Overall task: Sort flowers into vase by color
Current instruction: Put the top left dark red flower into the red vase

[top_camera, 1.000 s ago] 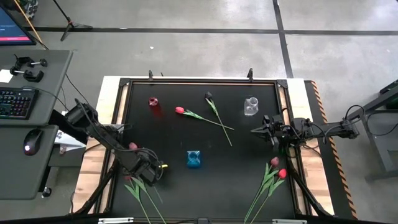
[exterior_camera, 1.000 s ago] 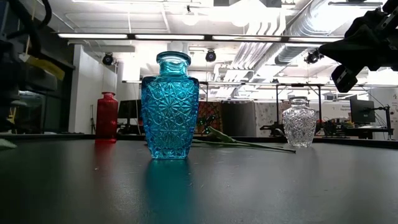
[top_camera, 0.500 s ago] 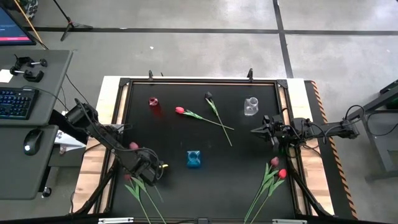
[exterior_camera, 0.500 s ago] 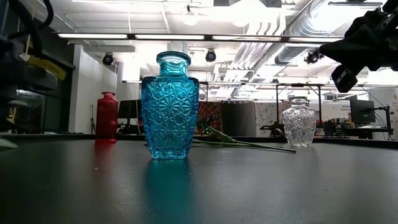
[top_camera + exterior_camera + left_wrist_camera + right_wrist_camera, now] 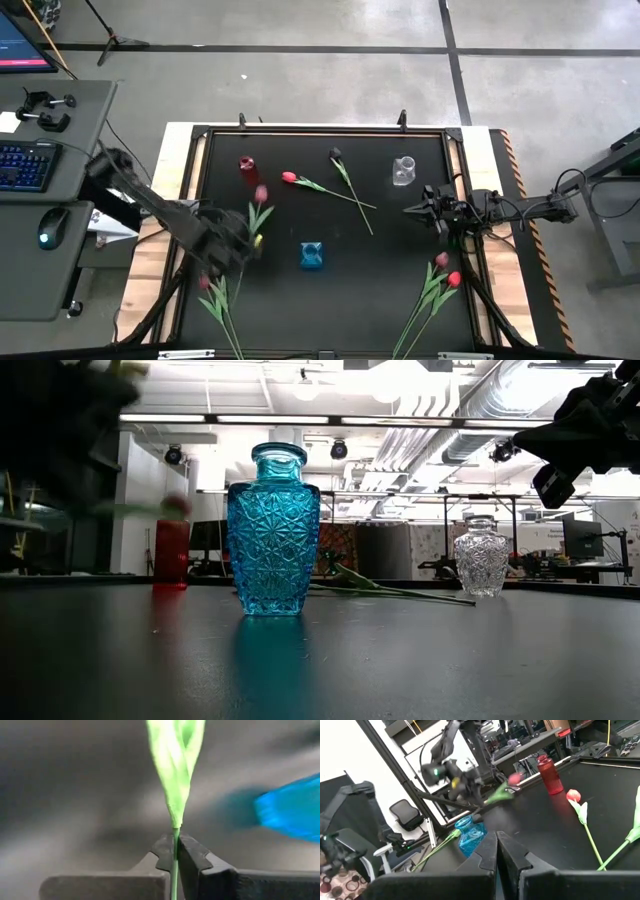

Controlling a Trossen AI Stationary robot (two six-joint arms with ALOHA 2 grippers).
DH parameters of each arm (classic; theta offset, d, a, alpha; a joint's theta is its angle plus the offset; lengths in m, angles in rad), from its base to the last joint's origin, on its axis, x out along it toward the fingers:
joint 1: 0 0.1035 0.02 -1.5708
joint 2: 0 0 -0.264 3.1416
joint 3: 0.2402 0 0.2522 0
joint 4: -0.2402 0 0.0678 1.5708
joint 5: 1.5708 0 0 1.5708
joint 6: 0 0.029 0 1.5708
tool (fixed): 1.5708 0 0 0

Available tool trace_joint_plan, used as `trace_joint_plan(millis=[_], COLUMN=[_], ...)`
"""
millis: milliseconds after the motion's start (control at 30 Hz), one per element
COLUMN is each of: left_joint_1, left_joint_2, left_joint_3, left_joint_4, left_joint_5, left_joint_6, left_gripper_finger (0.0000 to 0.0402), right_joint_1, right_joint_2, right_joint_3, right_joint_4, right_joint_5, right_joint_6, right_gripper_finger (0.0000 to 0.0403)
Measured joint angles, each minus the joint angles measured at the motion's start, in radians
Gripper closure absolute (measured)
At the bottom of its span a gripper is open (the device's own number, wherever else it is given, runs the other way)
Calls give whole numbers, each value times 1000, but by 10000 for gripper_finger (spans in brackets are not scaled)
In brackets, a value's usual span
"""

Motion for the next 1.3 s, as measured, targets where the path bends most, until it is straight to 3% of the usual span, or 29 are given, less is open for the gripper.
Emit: trace_joint_plan(millis=[133,267,400,500,600,733,833,967,1200,1300], left_joint_1=[33,105,222,341,492,710,851,964,1026,1049], left_joint_2=[-203,-368,-489,-545,-572,-588,-573,-583,-666,-691], left_joint_3=[22,86,115,115,97,-34,-141,-166,-169,-209], left_joint_4=[38,167,401,485,500,703,915,965,767,818], left_joint_5=[-265,-488,-580,-592,-529,-200,-47,15,36,47], left_joint_6=[307,803,1356,1595,1687,1749,1807,1793,1794,1819], left_gripper_finger=[401,401,401,401,401,401,401,401,401,401], right_joint_1=[0,0,0,0,0,0,0,0,0,0], right_joint_2=[0,0,0,0,0,0,0,0,0,0], right_joint_3=[0,0,0,0,0,0,0,0,0,0], right_joint_4=[0,0,0,0,0,0,0,0,0,0], right_joint_5=[0,0,0,0,0,0,0,0,0,0], right_joint_6=[0,0,0,0,0,0,0,0,0,0], right_gripper_finger=[402,402,402,402,402,402,402,402,402,402])
